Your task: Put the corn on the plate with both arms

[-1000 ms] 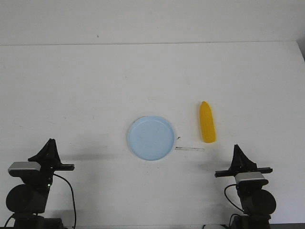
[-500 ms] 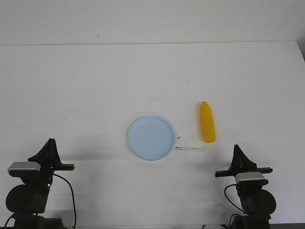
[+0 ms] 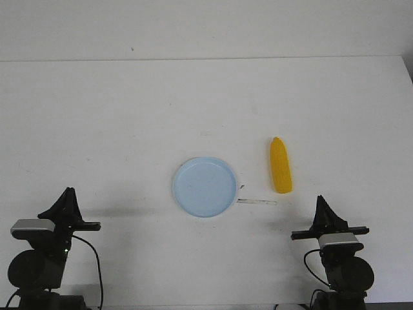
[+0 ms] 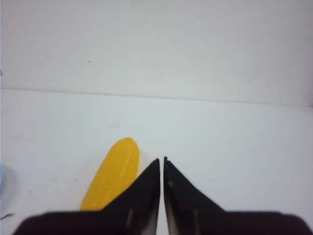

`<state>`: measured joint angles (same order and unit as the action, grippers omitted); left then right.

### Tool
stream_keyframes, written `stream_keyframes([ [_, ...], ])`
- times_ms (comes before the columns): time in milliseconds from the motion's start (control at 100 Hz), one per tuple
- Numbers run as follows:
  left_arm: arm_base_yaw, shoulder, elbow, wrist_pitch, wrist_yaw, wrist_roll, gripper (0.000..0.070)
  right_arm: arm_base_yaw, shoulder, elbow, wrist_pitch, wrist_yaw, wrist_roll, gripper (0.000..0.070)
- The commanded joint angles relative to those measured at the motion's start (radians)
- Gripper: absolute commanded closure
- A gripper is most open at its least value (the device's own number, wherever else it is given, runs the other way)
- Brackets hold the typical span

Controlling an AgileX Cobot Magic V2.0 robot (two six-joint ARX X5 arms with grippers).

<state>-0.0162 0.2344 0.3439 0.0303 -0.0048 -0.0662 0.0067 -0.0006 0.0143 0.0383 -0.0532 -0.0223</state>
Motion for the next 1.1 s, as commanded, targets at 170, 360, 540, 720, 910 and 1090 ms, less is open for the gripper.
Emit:
stream_keyframes([
  [170, 0.0, -0.001, 0.008, 0.016, -0.003, -0.002, 0.0698, 0.002, 0.002, -0.002, 0.044, 0.0, 0.0, 0.0685],
  [360, 0.0, -0.001, 0.008, 0.016, -0.004, -0.002, 0.0698, 0.002, 0.002, 0.01, 0.043, 0.001, 0.082, 0.0693],
  [540, 0.0, -0.001, 0.008, 0.016, -0.004, -0.002, 0.0699, 0.002, 0.025, 0.099, -0.023, 0.012, 0.081, 0.0693],
  [720, 0.0, -0.001, 0.008, 0.016, -0.004, -0.002, 0.0698, 0.002, 0.106, 0.194, -0.057, 0.031, 0.071, 0.0693],
  [910, 0.0, -0.001, 0.008, 0.016, -0.003, -0.002, 0.0698, 0.002, 0.242, 0.274, -0.056, 0.031, 0.066, 0.0693],
  [1090, 0.0, -0.001, 0.008, 0.016, -0.003, -0.002, 0.0698, 0.002, 0.392, 0.338, -0.015, 0.031, 0.066, 0.0693],
])
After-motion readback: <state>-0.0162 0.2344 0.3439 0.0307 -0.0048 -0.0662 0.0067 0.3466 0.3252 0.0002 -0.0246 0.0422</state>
